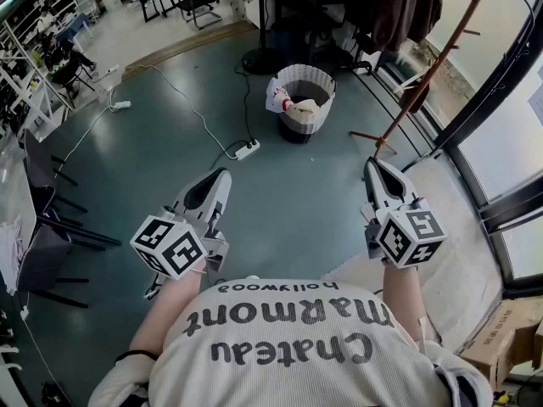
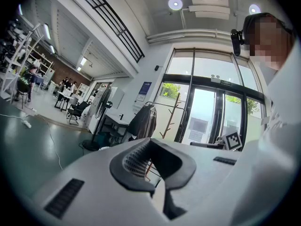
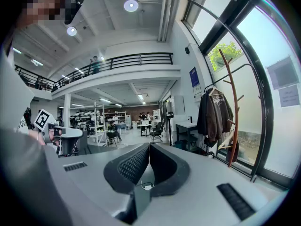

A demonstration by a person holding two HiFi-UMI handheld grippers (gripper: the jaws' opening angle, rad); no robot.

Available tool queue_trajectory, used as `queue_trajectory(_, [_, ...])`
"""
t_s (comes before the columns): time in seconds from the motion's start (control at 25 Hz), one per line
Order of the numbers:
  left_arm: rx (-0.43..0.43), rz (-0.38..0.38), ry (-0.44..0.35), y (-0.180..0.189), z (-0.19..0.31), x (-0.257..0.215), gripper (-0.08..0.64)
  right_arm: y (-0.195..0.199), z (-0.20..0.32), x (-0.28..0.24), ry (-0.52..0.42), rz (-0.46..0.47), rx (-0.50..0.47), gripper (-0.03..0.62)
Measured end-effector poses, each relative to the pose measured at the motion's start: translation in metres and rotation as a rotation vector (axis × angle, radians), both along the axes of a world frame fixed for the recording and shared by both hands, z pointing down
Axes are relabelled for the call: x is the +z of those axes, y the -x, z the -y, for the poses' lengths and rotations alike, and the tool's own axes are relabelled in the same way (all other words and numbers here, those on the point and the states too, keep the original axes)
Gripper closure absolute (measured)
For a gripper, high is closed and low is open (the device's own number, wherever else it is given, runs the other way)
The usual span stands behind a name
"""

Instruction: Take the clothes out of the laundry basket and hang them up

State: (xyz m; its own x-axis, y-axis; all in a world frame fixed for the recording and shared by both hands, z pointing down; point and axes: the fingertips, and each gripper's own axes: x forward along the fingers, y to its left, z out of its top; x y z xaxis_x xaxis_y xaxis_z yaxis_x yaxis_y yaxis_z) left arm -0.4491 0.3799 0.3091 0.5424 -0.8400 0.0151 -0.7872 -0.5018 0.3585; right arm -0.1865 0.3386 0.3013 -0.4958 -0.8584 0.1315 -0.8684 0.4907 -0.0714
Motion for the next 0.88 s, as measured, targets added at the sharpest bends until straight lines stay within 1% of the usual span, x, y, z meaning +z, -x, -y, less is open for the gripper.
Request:
queue_trajectory(0.16, [-0.009, -0.019, -0.002, -0.001, 0.003, -0.003, 0.552, 0.002, 0.001, -0.001, 0.013, -0.024, -0.018, 0.563])
queue_trajectory(0.24, [-0.027, -0.031, -0.011, 0.004, 0.007, -0.006, 0.552, 0.004, 0.001, -0.003, 0.002, -0.050, -0.032, 0.563])
queue_trajectory(0.32, [-0.041, -0.049, -0.005, 0.006, 0.011, -0.005, 0.552, 0.001, 0.003, -0.002, -0.006, -0.075, -0.025, 0.563])
queue_trajectory(0.4, [-0.037, -0.048, -0.002, 0.005, 0.009, -0.002, 0.551, -0.002, 0.001, 0.004, 0.012, -0.073, -0.018, 0.563])
queue_trajectory(0.48, [-0.040, -0.040, -0.004, 0.007, 0.005, 0.002, 0.551, 0.001, -0.003, 0.010, 0.025, -0.051, -0.034, 0.563])
queue_trajectory(0.56, [-0.052, -0.044, -0.001, 0.013, 0.004, 0.007, 0.551, 0.007, -0.005, 0.012, 0.011, -0.041, -0.062, 0.563])
queue_trajectory(0.64, [-0.068, -0.057, 0.026, 0.018, 0.004, 0.019, 0.551, 0.010, -0.005, 0.020, 0.003, -0.069, -0.078, 0.563])
queue_trajectory(0.72, [-0.074, -0.064, 0.059, 0.023, 0.007, 0.031, 0.551, 0.011, -0.003, 0.031, 0.017, -0.104, -0.079, 0.563])
queue_trajectory(0.88, [-0.079, -0.032, 0.067, 0.036, 0.028, 0.040, 0.552, 0.013, 0.019, 0.043, 0.049, -0.148, -0.073, 0.563])
